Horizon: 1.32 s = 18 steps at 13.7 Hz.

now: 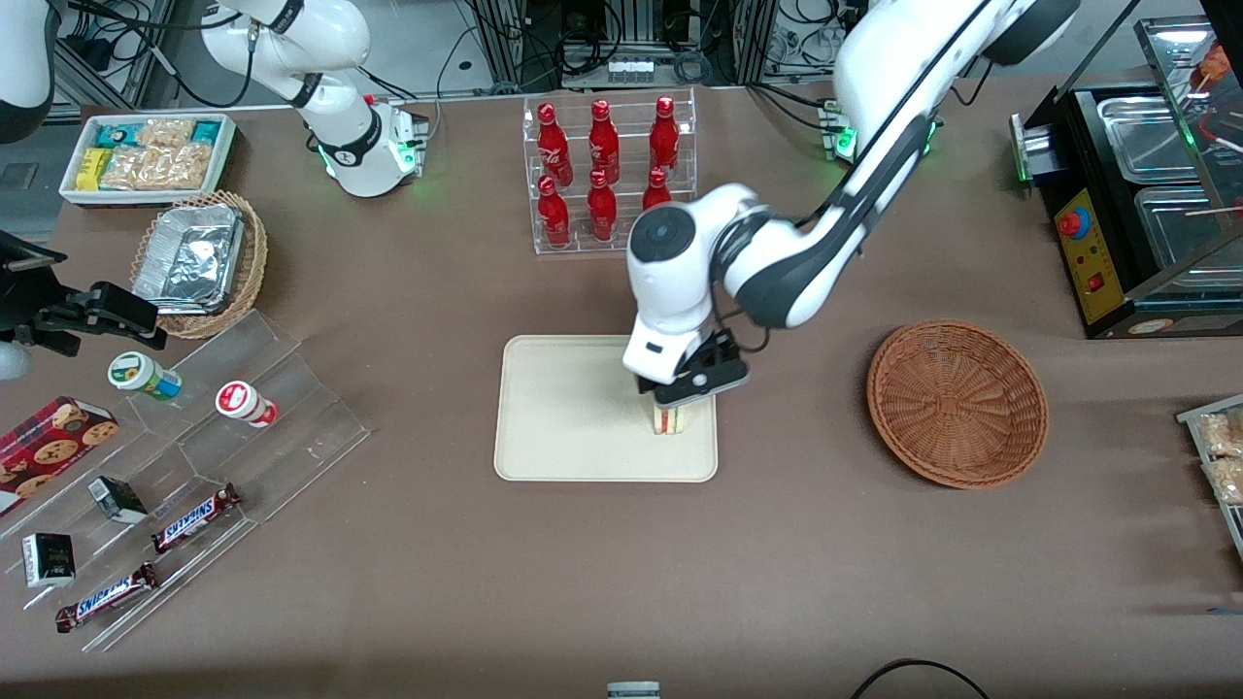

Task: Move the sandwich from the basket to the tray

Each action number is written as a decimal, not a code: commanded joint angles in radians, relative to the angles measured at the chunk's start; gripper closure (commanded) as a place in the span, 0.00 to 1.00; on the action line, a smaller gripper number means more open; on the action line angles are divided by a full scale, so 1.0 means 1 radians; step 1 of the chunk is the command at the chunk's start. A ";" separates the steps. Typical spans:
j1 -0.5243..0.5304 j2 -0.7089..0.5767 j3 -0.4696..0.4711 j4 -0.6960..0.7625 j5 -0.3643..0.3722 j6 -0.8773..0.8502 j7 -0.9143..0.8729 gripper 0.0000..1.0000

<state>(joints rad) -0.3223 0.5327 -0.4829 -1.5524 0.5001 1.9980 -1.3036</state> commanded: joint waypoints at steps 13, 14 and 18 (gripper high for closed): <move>0.379 -0.500 0.047 -0.078 -0.394 -0.375 0.574 0.00; 0.376 -0.529 0.093 -0.090 -0.437 -0.389 0.643 0.00; 0.329 -0.599 0.288 -0.120 -0.537 -0.433 0.883 0.00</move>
<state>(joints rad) 0.0384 -0.0137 -0.2730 -1.6247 0.0045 1.5723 -0.5039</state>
